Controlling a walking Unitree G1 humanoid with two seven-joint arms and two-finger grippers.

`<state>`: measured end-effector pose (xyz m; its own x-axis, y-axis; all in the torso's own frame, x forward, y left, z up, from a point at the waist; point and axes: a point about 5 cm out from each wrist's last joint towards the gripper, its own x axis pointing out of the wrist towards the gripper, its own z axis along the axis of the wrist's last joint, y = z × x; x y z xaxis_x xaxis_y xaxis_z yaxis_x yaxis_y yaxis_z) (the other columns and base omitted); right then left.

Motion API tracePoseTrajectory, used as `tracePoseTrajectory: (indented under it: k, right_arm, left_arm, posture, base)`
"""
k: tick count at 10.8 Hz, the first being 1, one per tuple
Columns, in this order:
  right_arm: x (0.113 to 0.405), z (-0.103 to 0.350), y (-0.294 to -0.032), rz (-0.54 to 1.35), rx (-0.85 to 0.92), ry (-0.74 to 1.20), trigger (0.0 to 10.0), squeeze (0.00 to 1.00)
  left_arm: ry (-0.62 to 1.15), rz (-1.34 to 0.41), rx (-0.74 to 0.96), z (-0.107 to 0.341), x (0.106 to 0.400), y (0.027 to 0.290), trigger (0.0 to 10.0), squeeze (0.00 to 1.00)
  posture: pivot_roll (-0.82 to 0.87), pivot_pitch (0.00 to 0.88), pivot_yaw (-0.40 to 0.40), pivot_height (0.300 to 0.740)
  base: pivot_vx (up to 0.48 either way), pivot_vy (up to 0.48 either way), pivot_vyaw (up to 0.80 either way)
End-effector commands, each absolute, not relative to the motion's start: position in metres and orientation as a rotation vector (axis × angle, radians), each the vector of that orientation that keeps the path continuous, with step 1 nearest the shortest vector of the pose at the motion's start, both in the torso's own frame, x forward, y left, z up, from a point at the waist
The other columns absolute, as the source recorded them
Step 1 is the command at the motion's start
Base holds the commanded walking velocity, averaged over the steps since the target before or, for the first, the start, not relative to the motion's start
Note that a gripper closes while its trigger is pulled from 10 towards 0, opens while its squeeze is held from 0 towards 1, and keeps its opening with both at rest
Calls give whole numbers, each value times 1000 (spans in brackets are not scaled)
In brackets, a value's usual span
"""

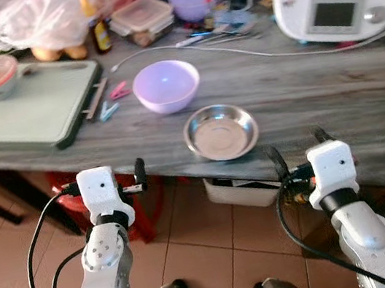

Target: Setting the table

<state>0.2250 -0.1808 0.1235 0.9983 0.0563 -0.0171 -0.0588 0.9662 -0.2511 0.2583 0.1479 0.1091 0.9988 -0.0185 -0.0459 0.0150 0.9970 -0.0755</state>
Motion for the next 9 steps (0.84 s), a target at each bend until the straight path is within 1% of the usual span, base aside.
tracePoseTrajectory:
  k: [1,3,8,9]
  right_arm:
    - [225,120,-186,34,-238,38,10000,0]
    - [243,114,-188,-9,-159,100,10000,0]
    - [269,112,-176,40,-100,151,10000,0]
    - [278,113,-170,59,-88,157,10000,0]
  left_arm:
    - [56,-18,-75,107,258,149,10000,0]
    - [57,-14,-75,107,257,150,10000,0]
    - [71,-3,-71,106,249,152,10000,0]
    - [79,-2,-72,105,248,151,10000,0]
  posture:
    - [-47,129,59,740]
    - [-34,133,58,740]
    - [-13,164,48,740]
    - [-8,171,48,740]
  base:
    - [0,0,0]
    - [0,0,0]
    - [0,0,0]
    - [0,0,0]
